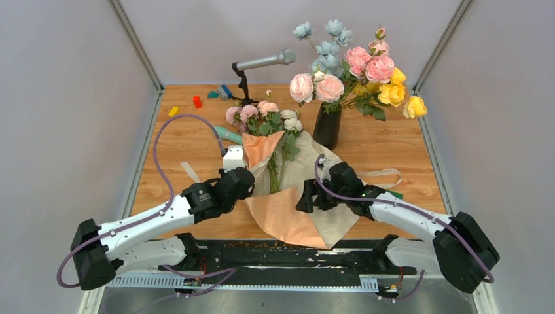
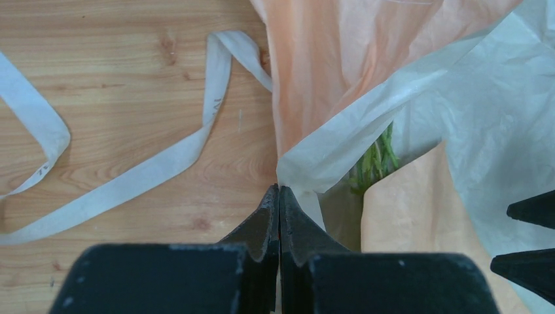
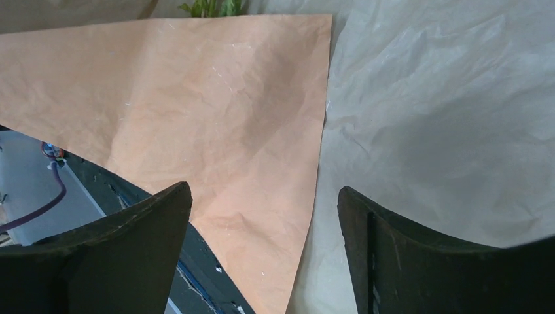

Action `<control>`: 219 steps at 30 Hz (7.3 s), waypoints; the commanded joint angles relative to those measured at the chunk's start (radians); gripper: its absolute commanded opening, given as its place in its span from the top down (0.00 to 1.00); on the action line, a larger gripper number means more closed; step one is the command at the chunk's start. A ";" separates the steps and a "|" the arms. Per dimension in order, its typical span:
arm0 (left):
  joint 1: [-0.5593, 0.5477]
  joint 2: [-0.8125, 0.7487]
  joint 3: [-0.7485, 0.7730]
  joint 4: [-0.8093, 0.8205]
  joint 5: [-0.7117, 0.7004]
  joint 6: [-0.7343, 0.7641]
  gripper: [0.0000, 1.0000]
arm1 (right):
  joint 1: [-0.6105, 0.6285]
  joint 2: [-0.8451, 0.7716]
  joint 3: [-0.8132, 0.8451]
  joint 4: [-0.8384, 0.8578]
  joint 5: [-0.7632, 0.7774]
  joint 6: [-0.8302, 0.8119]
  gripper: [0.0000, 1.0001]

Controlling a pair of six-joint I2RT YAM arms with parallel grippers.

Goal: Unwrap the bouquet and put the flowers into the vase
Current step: Unfold the wrapping paper at the center of the board.

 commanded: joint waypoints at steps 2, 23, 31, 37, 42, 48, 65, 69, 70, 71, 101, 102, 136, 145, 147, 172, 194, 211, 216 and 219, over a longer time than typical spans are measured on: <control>0.016 -0.070 -0.022 -0.081 -0.070 -0.097 1.00 | 0.078 0.074 0.014 0.086 0.097 0.026 0.19; 0.016 -0.371 -0.155 -0.341 -0.090 -0.397 0.81 | 0.220 0.214 0.070 0.128 0.293 0.120 0.30; 0.040 -0.355 0.055 -0.455 -0.040 -0.227 0.26 | 0.222 0.182 0.096 0.079 0.318 0.093 0.30; 0.080 -0.229 0.240 -0.381 0.097 -0.010 0.03 | 0.223 0.180 0.105 0.069 0.325 0.077 0.30; 0.093 -0.078 0.291 -0.154 0.310 0.100 0.00 | 0.222 0.201 0.107 0.087 0.330 0.080 0.30; 0.102 0.176 0.407 0.002 0.419 0.221 0.00 | 0.221 0.194 0.097 0.090 0.391 0.094 0.30; 0.085 0.548 0.553 0.182 0.355 0.274 0.00 | 0.118 -0.379 -0.064 -0.163 0.637 0.072 0.05; 0.036 0.579 0.541 0.217 0.282 0.283 0.00 | -0.044 -0.472 -0.101 -0.186 0.539 0.042 0.04; 0.020 0.592 0.535 0.224 0.258 0.282 0.00 | -0.091 -0.478 -0.105 -0.186 0.502 0.037 0.04; 0.013 0.599 0.531 0.239 0.245 0.280 0.00 | -0.134 -0.477 -0.107 -0.185 0.465 0.035 0.05; -0.166 0.933 0.607 0.118 0.021 0.312 0.48 | -0.316 -0.532 -0.131 -0.193 0.311 0.050 0.06; -0.166 0.934 0.604 0.117 0.019 0.311 0.50 | -0.317 -0.532 -0.131 -0.194 0.310 0.051 0.06; -0.146 0.350 0.218 0.068 -0.142 -0.030 1.00 | -0.254 -0.384 -0.141 0.124 0.088 0.117 0.16; -0.097 0.117 0.063 0.020 -0.129 -0.125 1.00 | 0.023 -0.071 0.010 0.331 0.254 0.133 0.22; -0.091 0.077 0.045 0.000 -0.134 -0.134 1.00 | 0.068 0.022 0.063 0.372 0.263 0.132 0.24; -0.015 -0.253 0.186 -0.300 -0.066 -0.007 0.38 | 0.244 0.916 0.786 0.409 0.051 0.052 0.30; 0.303 -0.182 -0.065 0.061 0.154 0.000 0.41 | 0.227 0.692 0.671 0.308 0.086 -0.039 0.27; 0.434 0.071 -0.219 0.310 0.362 -0.023 0.40 | 0.021 0.106 0.318 -0.001 0.098 -0.195 0.04; 0.482 0.116 -0.266 0.368 0.419 -0.044 0.40 | -0.119 0.007 0.225 -0.056 -0.030 -0.221 0.01; 0.510 0.120 -0.271 0.355 0.465 -0.029 0.39 | -0.158 -0.028 0.204 -0.078 -0.089 -0.233 0.00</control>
